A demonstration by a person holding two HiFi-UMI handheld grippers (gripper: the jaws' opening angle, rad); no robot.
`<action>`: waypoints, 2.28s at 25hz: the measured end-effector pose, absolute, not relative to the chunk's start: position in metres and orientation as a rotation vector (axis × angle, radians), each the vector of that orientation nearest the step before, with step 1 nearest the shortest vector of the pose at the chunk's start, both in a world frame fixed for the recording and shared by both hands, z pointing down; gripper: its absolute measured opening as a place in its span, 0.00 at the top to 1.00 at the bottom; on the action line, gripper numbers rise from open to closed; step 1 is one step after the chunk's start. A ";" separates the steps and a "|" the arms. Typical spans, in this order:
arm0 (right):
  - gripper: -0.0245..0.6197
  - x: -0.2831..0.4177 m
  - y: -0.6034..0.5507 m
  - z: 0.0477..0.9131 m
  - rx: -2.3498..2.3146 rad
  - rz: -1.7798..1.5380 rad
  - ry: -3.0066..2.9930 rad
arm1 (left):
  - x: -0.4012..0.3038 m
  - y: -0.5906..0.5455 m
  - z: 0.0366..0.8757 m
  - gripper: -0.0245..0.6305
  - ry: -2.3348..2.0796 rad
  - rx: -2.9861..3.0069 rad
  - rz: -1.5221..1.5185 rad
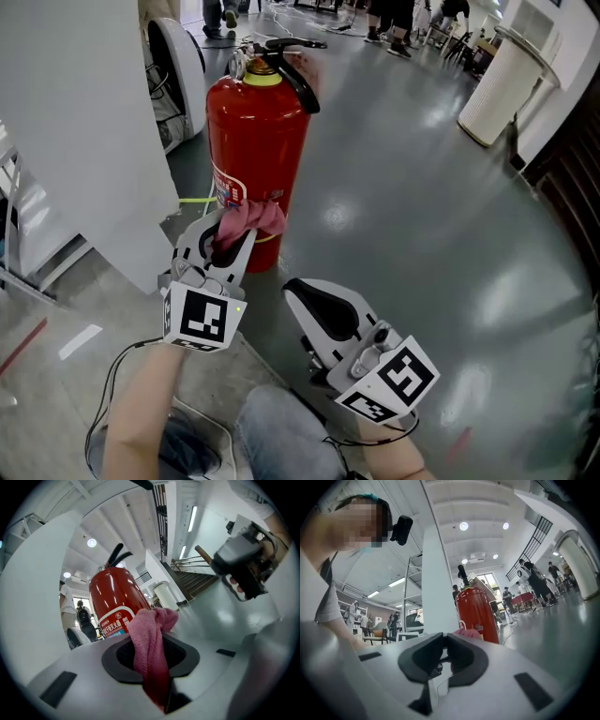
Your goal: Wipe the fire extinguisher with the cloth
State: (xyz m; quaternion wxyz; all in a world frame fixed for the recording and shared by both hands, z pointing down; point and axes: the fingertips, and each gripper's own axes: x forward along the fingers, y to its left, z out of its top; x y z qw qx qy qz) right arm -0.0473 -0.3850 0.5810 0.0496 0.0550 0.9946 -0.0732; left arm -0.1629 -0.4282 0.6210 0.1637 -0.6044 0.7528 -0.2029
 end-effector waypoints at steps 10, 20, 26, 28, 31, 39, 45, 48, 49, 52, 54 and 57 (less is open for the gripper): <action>0.90 -0.041 -0.385 0.580 0.170 -0.214 3.032 | -0.163 -0.428 0.701 0.82 2.139 -1.869 -0.936; 0.90 -0.037 -0.391 0.573 0.170 -0.254 2.989 | -0.156 -0.433 0.509 0.82 2.111 -1.753 -0.567; 0.90 -0.031 -0.394 0.572 0.168 -0.263 2.974 | -0.158 -0.432 0.497 0.82 2.124 -1.681 -0.489; 0.90 -0.027 -0.396 0.573 0.161 -0.268 2.974 | -0.157 -0.433 0.514 0.82 2.127 -1.662 -0.506; 0.90 -0.022 -0.400 0.578 0.147 -0.280 2.978 | -0.156 -0.435 0.539 0.82 2.138 -1.650 -0.530; 0.90 -0.018 -0.399 0.585 0.158 -0.299 2.987 | -0.159 -0.435 0.630 0.82 2.183 -1.724 -0.727; 0.90 -0.017 -0.396 0.587 0.168 -0.285 3.003 | -0.167 -0.431 0.700 0.82 2.235 -1.843 -0.943; 0.90 -0.017 -0.395 0.588 0.164 -0.274 3.013 | -0.166 -0.429 0.704 0.82 2.231 -1.857 -0.962; 0.90 -0.018 -0.395 0.588 0.162 -0.270 3.015 | -0.166 -0.428 0.700 0.82 2.229 -1.857 -0.948; 0.90 -0.025 -0.390 0.585 0.167 -0.251 3.020 | -0.170 -0.422 0.670 0.82 2.239 -1.851 -0.826; 0.90 -0.033 -0.384 0.582 0.175 -0.231 3.026 | -0.178 -0.416 0.639 0.82 2.249 -1.837 -0.719; 0.90 -0.048 -0.376 0.580 0.180 -0.196 3.034 | -0.190 -0.410 0.594 0.82 2.217 -1.820 -0.607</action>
